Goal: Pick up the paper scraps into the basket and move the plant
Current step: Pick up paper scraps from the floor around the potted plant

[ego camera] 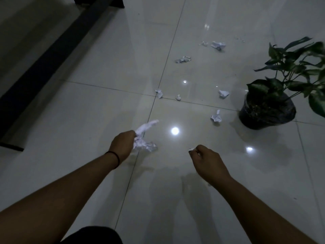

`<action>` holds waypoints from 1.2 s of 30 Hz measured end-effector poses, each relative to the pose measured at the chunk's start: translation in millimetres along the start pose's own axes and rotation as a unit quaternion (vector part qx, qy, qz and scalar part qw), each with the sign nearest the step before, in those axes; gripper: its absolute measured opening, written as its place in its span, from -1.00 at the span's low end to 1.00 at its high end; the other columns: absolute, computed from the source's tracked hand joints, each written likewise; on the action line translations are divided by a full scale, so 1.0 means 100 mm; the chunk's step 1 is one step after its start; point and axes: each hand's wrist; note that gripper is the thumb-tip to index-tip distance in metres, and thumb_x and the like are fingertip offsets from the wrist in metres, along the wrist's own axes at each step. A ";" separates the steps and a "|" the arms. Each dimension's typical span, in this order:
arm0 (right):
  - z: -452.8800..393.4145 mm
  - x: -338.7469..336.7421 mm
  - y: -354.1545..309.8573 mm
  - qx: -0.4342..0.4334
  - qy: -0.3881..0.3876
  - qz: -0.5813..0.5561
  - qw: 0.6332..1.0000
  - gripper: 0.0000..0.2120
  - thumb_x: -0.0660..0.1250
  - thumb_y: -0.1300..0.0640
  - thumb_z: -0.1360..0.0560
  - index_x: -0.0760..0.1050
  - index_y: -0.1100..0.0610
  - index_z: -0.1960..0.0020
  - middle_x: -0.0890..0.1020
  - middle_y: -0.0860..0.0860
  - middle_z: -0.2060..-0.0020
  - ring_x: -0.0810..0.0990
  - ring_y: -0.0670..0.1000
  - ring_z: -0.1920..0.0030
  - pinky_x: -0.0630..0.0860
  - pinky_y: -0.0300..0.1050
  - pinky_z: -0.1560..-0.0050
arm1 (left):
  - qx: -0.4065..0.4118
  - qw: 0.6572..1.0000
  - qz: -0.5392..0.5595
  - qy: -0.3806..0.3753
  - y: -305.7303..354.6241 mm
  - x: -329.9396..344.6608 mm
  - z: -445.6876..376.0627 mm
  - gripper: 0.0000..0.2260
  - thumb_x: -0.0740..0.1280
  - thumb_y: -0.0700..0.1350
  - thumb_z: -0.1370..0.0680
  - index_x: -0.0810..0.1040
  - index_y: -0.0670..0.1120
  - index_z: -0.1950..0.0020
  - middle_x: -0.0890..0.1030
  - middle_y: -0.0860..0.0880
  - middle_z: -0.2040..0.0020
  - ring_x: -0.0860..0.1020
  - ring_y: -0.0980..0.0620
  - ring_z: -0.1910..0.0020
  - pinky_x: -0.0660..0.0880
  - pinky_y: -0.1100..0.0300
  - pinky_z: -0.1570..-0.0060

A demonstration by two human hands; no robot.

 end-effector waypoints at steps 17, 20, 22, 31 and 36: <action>-0.16 -1.09 -0.66 -0.079 -0.014 0.170 0.982 -0.77 0.13 0.32 -0.55 0.42 0.25 -0.18 0.53 0.21 -0.08 0.46 0.03 0.09 0.26 -0.44 0.22 | -0.005 0.981 0.192 -0.017 1.16 -0.28 0.01 -0.84 0.32 -0.17 -0.26 0.59 -0.12 0.18 0.67 -0.19 0.15 0.64 -0.18 0.17 0.61 -0.04 0.07; -0.19 -1.35 -0.66 -0.099 -0.029 0.239 0.966 -0.69 0.13 0.34 -0.53 0.43 0.16 -0.24 0.51 0.18 -0.14 0.49 0.03 0.10 0.34 -0.41 0.17 | 0.004 0.985 0.172 -0.015 1.36 -0.34 0.04 -0.88 0.19 -0.18 -0.29 0.52 -0.07 0.33 0.58 -0.09 0.30 0.57 -0.17 0.20 0.52 0.08 0.16; -0.24 -1.52 -0.70 -0.105 -0.047 0.300 0.947 -0.63 0.13 0.33 -0.51 0.40 0.09 -0.28 0.48 0.14 -0.18 0.56 0.13 -0.03 0.49 -0.13 -0.04 | -0.007 0.987 0.161 -0.001 1.47 -0.39 0.05 -0.87 0.17 -0.13 -0.28 0.51 -0.05 0.39 0.55 -0.06 0.33 0.52 -0.13 0.21 0.42 0.18 0.22; -0.77 -1.95 -0.65 -0.199 -0.065 0.391 0.896 -0.74 0.23 -0.01 -0.50 0.50 0.06 -0.14 0.57 0.05 -0.06 0.58 0.04 0.05 0.43 -0.15 0.16 | -0.020 0.983 0.159 0.088 1.67 -0.25 -0.13 -0.79 0.28 0.07 -0.31 0.57 -0.05 0.33 0.64 -0.13 0.28 0.62 -0.12 0.27 0.56 0.09 0.19; -1.03 -1.57 -0.14 -0.129 -0.096 0.322 0.933 -0.48 0.30 -0.26 -0.41 0.43 0.03 -0.23 0.50 0.04 -0.18 0.56 0.10 -0.12 0.48 -0.09 -0.03 | -0.018 0.986 0.139 0.084 1.69 -0.04 -0.28 -0.90 0.26 -0.21 -0.42 0.57 -0.15 0.17 0.55 -0.18 0.30 0.50 -0.12 0.39 0.42 0.23 0.42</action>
Point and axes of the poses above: each hand's wrist, its own z-axis away from the middle knuckle, its own x-axis out of the palm, y = z × x
